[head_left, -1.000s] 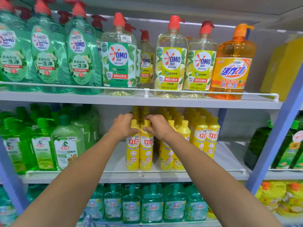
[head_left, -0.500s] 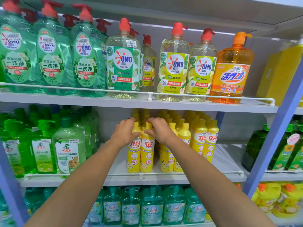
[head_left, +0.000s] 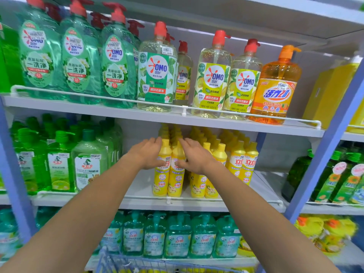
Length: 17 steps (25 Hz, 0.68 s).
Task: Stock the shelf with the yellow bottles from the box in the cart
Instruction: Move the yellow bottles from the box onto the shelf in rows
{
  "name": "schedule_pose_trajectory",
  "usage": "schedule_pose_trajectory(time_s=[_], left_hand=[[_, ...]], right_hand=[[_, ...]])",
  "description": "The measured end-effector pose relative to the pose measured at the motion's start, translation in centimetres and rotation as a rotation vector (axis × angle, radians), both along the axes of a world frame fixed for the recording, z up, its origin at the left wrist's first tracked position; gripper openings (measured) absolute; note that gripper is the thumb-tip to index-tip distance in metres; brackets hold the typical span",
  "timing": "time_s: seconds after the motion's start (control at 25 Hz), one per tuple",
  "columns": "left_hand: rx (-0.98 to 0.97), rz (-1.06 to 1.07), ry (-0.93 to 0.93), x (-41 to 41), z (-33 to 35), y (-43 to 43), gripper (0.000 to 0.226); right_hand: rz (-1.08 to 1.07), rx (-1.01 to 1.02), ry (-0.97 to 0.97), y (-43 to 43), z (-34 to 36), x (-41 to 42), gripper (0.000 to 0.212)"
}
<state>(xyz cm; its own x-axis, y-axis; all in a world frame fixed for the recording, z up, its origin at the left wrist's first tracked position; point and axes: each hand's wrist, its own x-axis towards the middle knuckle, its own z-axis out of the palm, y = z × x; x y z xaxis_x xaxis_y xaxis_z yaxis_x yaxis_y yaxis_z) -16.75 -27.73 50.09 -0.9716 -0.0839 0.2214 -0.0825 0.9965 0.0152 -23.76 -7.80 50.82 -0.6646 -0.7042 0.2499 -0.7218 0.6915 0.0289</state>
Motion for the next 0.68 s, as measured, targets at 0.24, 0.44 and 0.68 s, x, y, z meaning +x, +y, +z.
schedule_pose_trajectory(time_s=[0.24, 0.44, 0.68], left_hand=[[-0.033, 0.104, -0.159, 5.8, -2.0, 3.3, 0.086], [-0.031, 0.076, -0.169, 6.6, -3.7, 11.4, 0.088], [-0.027, 0.041, -0.115, 4.5, -2.2, 18.0, 0.084]], right_hand=[[0.013, 0.157, -0.048, 4.6, -2.6, 2.5, 0.101], [0.049, 0.203, -0.092, 10.2, -4.0, 3.3, 0.096], [0.027, 0.192, -0.071, 16.5, -3.0, 0.7, 0.095]])
